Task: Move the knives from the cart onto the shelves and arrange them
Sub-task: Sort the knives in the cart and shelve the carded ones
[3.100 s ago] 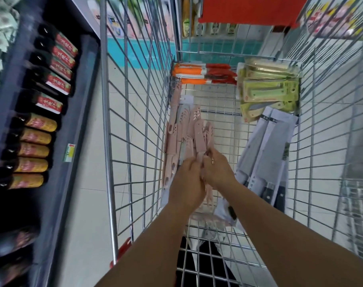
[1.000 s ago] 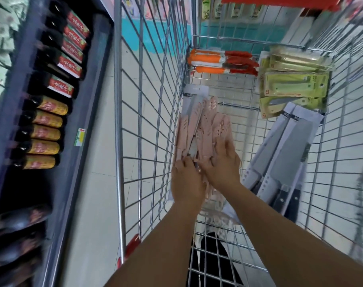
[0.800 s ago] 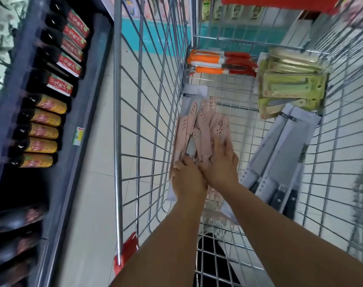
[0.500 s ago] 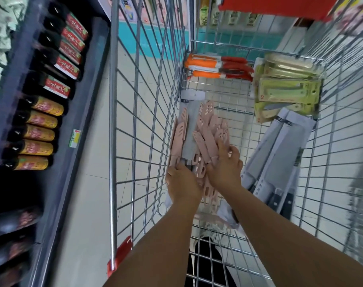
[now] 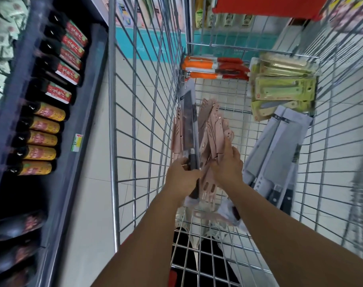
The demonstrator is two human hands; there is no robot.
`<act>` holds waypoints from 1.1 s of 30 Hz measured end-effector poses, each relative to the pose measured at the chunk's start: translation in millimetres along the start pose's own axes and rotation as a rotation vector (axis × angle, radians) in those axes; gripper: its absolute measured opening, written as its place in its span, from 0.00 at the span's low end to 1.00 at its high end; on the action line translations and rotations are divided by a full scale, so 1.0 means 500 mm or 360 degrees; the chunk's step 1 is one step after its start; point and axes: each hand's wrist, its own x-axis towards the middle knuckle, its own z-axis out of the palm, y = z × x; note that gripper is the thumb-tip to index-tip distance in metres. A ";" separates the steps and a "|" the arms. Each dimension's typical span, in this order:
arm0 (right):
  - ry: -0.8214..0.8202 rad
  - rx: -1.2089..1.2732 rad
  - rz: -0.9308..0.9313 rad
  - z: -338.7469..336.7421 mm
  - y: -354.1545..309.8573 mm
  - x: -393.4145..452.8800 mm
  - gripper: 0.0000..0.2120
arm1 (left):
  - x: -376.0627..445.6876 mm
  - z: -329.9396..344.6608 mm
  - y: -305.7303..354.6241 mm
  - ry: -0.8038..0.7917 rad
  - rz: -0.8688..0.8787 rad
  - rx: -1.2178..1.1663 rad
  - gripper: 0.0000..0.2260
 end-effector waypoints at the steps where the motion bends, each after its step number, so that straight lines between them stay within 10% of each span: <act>1: 0.0004 0.0022 0.0002 0.001 0.000 0.001 0.37 | -0.004 -0.007 -0.003 -0.0017 -0.0011 -0.0065 0.11; 16: -0.0189 -0.0606 -0.0420 0.016 -0.024 -0.037 0.28 | -0.025 -0.013 -0.011 -0.0022 0.0154 -0.0198 0.16; 27: -0.0057 0.0807 -0.0065 -0.039 -0.086 -0.063 0.16 | -0.038 0.018 -0.001 -0.0070 0.0347 0.0179 0.17; 33: 0.0179 0.0663 0.0102 -0.070 -0.056 -0.052 0.05 | -0.036 0.070 -0.020 -0.0096 0.0488 0.0707 0.19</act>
